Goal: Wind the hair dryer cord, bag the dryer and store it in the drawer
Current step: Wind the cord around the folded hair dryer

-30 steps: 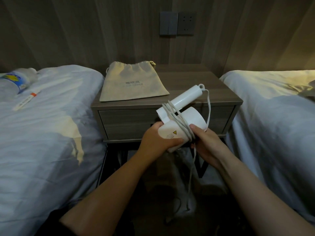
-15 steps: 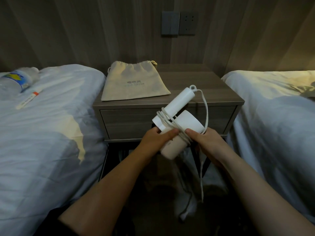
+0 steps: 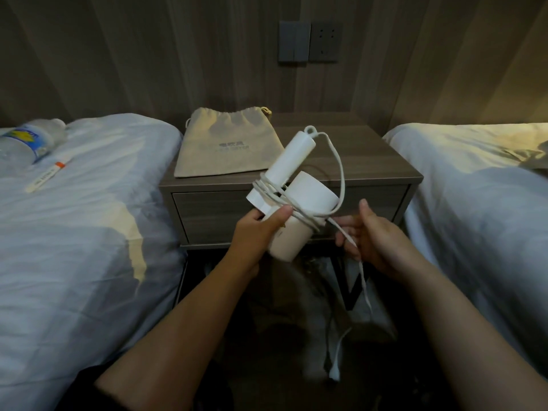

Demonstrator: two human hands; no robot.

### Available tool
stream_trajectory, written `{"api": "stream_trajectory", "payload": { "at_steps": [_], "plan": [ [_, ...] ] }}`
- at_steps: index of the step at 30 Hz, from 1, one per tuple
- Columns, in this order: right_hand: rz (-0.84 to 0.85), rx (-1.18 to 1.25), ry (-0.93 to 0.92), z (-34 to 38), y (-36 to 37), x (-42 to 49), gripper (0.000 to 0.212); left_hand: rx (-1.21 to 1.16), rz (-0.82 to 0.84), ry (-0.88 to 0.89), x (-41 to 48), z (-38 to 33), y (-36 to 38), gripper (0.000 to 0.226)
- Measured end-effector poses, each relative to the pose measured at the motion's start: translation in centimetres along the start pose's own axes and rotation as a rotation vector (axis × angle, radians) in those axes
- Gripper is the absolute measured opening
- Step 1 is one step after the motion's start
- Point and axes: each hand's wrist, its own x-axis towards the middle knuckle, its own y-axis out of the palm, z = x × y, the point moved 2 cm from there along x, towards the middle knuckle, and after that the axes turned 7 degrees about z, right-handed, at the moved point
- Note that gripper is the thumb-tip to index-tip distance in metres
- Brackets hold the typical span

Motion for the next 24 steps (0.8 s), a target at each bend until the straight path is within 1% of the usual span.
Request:
{"api": "stream_trajectory", "payload": {
  "at_steps": [1,3,4,8,12,14,18,21,23,24],
  "plan": [
    [-0.005,0.008,0.006,0.0,-0.2,0.0,0.050,-0.020,-0.009,-0.016,0.0,-0.1,-0.1,0.014],
    [-0.027,-0.095,-0.003,-0.1,-0.2,-0.3,0.030,-0.044,-0.027,-0.033,-0.1,-0.3,-0.2,0.010],
    [-0.040,-0.162,-0.011,-0.1,0.0,-0.6,0.025,-0.034,-0.037,-0.026,-0.1,-0.2,-0.2,0.011],
    [-0.081,-0.347,-0.019,0.3,1.1,-0.8,0.021,0.093,-0.069,0.076,-0.3,-0.2,-0.1,0.028],
    [-0.097,-0.629,-0.026,0.4,1.5,-0.9,0.024,0.341,-0.107,0.171,-0.3,-0.2,0.1,0.059],
    [-0.089,-0.700,0.000,0.6,1.6,-1.1,0.023,0.409,-0.111,0.214,-0.4,-0.2,0.2,0.069],
    [-0.023,-0.680,0.116,1.2,1.5,-1.3,0.022,0.480,-0.114,0.267,-0.7,-0.6,0.2,0.074],
    [-0.006,-0.792,0.186,1.3,1.4,-1.4,0.025,0.615,-0.137,0.357,-0.8,-0.6,-0.1,0.082],
    [0.062,-0.866,0.242,1.3,1.5,-1.8,0.028,0.700,-0.167,0.437,-0.9,-0.6,-0.4,0.084],
    [0.128,-0.890,0.269,1.3,1.7,-2.1,0.027,0.729,-0.177,0.463,-0.8,-0.6,-0.6,0.085]
  ]
}}
